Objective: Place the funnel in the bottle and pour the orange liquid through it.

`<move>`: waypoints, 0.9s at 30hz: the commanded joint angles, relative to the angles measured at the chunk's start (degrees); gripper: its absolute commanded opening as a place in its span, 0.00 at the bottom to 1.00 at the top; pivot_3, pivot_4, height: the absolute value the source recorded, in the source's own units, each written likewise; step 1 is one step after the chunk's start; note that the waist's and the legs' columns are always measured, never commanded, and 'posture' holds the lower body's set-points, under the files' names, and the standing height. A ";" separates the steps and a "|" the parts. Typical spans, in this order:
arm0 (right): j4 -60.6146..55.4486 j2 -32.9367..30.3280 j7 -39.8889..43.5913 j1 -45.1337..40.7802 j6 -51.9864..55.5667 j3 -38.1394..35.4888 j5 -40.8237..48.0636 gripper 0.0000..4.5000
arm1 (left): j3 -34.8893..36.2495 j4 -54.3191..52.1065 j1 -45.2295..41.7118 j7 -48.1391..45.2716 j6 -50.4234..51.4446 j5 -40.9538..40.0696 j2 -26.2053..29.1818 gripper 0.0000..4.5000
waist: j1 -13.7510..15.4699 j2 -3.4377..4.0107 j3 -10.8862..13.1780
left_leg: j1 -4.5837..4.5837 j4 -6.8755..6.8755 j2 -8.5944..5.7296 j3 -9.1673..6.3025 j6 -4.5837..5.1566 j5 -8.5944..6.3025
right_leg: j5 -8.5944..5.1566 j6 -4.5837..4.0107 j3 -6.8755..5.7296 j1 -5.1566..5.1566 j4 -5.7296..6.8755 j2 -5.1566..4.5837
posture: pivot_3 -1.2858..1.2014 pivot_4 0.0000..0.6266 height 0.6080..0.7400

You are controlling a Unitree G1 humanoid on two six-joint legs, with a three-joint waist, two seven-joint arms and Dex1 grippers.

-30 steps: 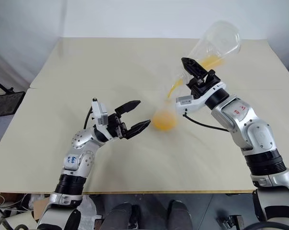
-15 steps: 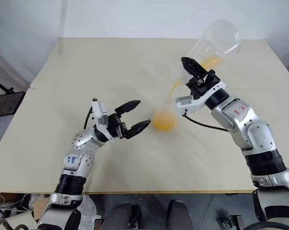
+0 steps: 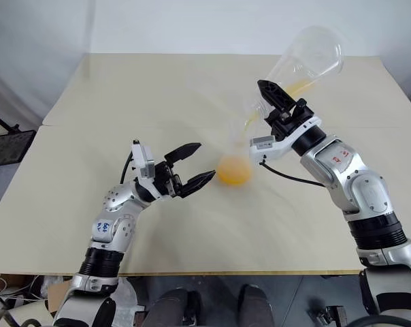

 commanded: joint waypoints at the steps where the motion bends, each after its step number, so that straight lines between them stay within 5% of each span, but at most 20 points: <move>1: -1.57 -0.88 -1.27 -0.65 0.33 -1.63 0.53 0.54 | -0.09 -1.10 -0.38 0.18 -1.46 0.21 -0.49 1.00 | 0.00 0.00 0.00 | 0.00 0.00 0.00 0.00 0.00 0.00 | 0.00 0.00 0.00 0.00 0.00 0.00 | 0.52 0.24 1.00; 27: -1.89 -1.45 -2.08 0.60 -0.15 -1.30 -0.50 0.54 | -0.28 -1.05 -0.77 0.05 -1.68 0.27 -0.81 1.00 | -0.01 0.00 0.00 | 0.00 0.00 0.00 0.00 0.00 0.00 | 0.00 0.00 0.00 0.00 0.00 0.00 | 0.52 0.24 1.00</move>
